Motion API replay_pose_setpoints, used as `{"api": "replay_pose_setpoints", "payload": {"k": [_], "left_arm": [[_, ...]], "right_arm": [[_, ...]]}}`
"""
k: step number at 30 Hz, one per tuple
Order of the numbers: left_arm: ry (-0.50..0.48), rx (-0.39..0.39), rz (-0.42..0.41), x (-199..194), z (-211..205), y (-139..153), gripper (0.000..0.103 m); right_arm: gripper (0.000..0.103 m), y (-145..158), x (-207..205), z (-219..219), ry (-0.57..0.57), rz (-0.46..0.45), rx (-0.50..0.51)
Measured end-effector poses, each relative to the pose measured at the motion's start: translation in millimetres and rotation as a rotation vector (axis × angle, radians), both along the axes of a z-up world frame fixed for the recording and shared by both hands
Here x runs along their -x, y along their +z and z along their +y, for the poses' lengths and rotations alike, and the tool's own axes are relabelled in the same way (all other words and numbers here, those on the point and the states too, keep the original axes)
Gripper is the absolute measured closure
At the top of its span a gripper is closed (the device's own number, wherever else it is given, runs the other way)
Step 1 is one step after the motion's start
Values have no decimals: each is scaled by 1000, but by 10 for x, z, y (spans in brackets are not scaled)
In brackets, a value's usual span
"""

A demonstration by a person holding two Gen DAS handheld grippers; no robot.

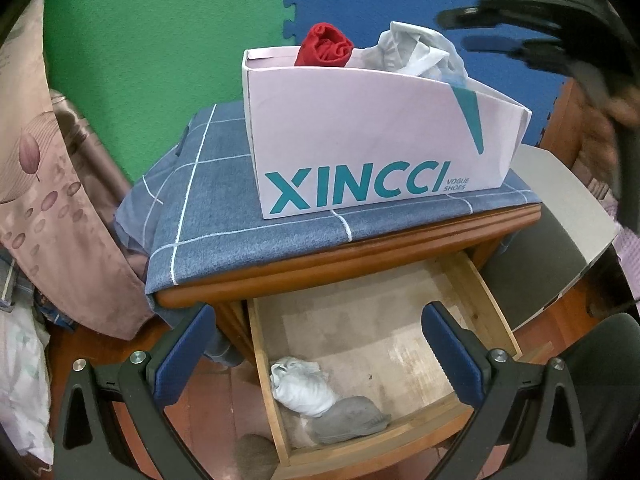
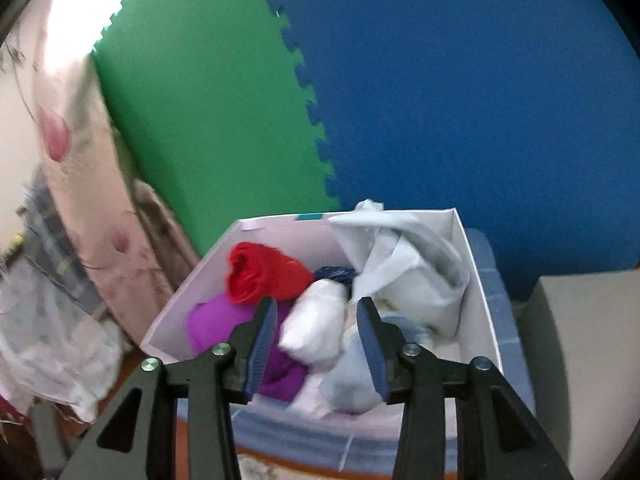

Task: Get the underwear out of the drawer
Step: 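Reach the left gripper into the drawer toward the grey sock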

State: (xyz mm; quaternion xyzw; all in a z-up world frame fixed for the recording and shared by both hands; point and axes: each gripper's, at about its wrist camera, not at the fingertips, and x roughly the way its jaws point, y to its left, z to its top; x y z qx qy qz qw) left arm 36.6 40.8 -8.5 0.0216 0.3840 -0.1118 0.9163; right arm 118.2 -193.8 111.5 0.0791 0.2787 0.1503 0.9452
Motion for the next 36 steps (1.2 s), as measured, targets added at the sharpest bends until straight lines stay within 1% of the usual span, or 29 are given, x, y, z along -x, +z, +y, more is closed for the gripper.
{"api": "replay_pose_setpoints", "payload": {"k": [1, 3, 4, 6, 7, 9, 10, 12, 13, 14, 16, 18, 20, 24, 26, 29, 30, 32, 33, 34, 36], "left_arm": [[1, -3, 0, -1, -4, -4, 1], [0, -8, 1, 2, -8, -12, 1], [0, -13, 2, 2, -11, -17, 1], [-1, -23, 3, -2, -23, -27, 1], [-1, -27, 5, -4, -31, -32, 1], [-5, -33, 15, -14, -47, -48, 1], [-7, -33, 21, -19, -51, -55, 1], [-12, -24, 51, -58, -45, -84, 1], [-13, -18, 68, -77, -35, -102, 1], [-15, -8, 92, -101, -20, -125, 1], [-23, 45, 168, -179, 44, -197, 1], [-13, 80, 226, -238, 101, -269, 1], [-1, 84, 260, -274, 122, -315, 1], [-17, 135, 396, -352, 116, -516, 1], [-20, 179, 473, -375, 80, -641, 1], [-15, 258, 553, -409, 21, -806, 1], [0, 293, 598, -425, -1, -910, 1], [53, 321, 668, -458, -9, -1092, 1], [68, 334, 691, -457, -7, -1144, 1], [82, 364, 723, -477, -3, -1223, 1], [103, 397, 760, -478, -25, -1328, 1]], "right_arm": [[60, -44, 155, -33, 19, -10, -27], [60, -160, 362, -66, 51, -1, -41], [60, -291, 520, -99, 72, 16, -43], [60, -500, 695, -129, 89, 51, -31], [60, -667, 803, -173, 100, 87, -20], [60, -883, 936, -246, 113, 138, -18], [60, -1038, 991, -327, 105, 167, -24], [59, -1245, 1073, -447, 74, 222, -49], [59, -1292, 1088, -499, 59, 260, -64], [59, -1282, 1080, -505, 69, 265, -73], [59, -1226, 1161, -518, 88, 217, -69], [59, -1253, 1192, -525, 98, 225, -63], [59, -1244, 1197, -534, 104, 222, -69], [59, -1219, 1207, -661, 112, 218, -102], [59, -1214, 1229, -720, 113, 220, -132], [59, -1204, 1217, -784, 113, 220, -154], [59, -1204, 1221, -812, 115, 224, -164], [59, -1217, 1227, -851, 115, 230, -176], [59, -1224, 1232, -882, 112, 235, -181], [59, -1228, 1237, -905, 111, 239, -185], [59, -1236, 1237, -939, 108, 243, -196]]}}
